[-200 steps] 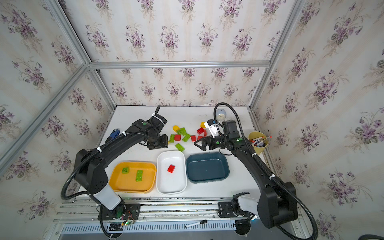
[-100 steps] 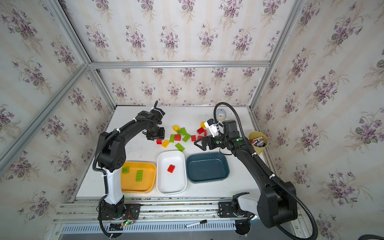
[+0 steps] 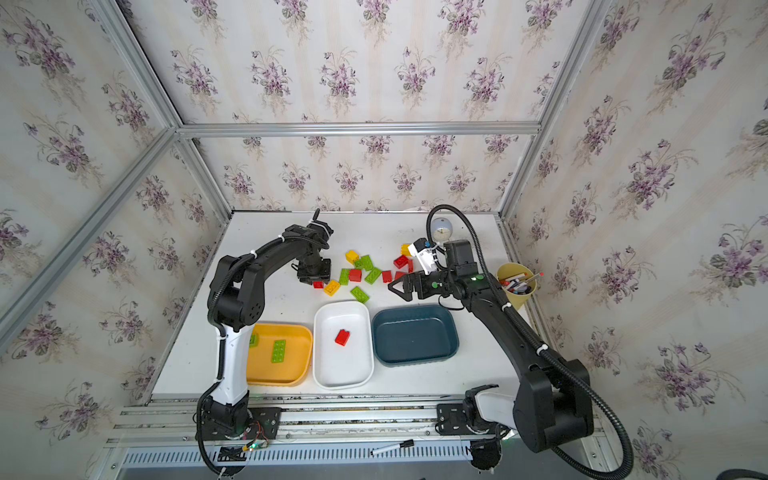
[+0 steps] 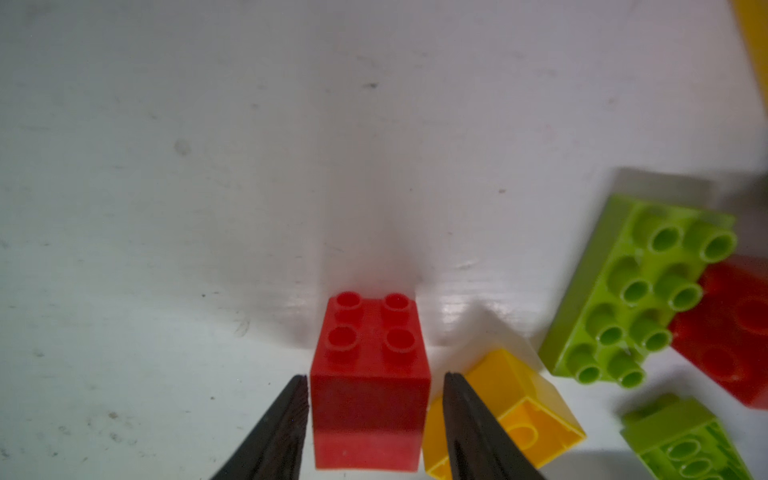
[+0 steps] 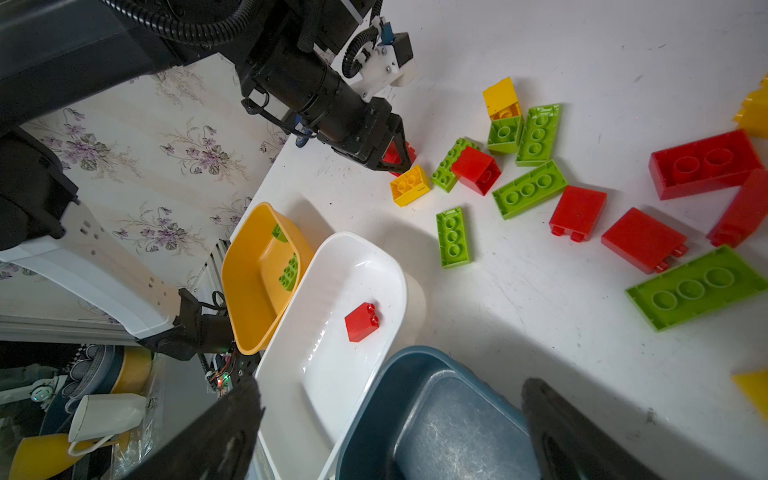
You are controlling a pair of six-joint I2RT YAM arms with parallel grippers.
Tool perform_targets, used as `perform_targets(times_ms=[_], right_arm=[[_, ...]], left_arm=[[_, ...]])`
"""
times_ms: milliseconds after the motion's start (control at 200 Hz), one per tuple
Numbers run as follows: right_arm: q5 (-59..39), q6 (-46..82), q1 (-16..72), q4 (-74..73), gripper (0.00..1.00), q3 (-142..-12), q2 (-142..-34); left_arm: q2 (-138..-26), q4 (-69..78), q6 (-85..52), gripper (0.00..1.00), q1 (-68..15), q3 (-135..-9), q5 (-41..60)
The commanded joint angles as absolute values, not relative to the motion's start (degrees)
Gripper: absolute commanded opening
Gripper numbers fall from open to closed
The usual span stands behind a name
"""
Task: Sort the legos into containers by color
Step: 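Move the left gripper back to a second red 2x2 brick and grasp it, then carry the second red brick with the left gripper into the white tray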
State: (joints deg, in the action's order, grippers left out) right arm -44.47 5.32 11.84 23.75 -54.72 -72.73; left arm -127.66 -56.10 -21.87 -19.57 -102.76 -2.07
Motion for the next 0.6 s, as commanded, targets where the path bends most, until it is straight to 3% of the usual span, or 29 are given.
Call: perform_targets(times_ms=[0, 330, 595], right_arm=[[-44.25, 4.83, 11.87, 23.65, 1.0, -55.67, -72.86], [-44.13, 4.65, 11.87, 23.99, 1.0, -56.04, -73.04], [-44.05, 4.75, 11.87, 24.17, 1.0, -55.69, -72.64]], left_arm=[[-128.28, -56.12, -21.29, 0.48, -19.42, -103.4, -2.61], [-128.06, -54.93, -21.35, 0.34, -19.42, -102.3, -1.32], [-119.74, -55.75, -21.65, 0.32, -20.27, -99.79, 0.11]])
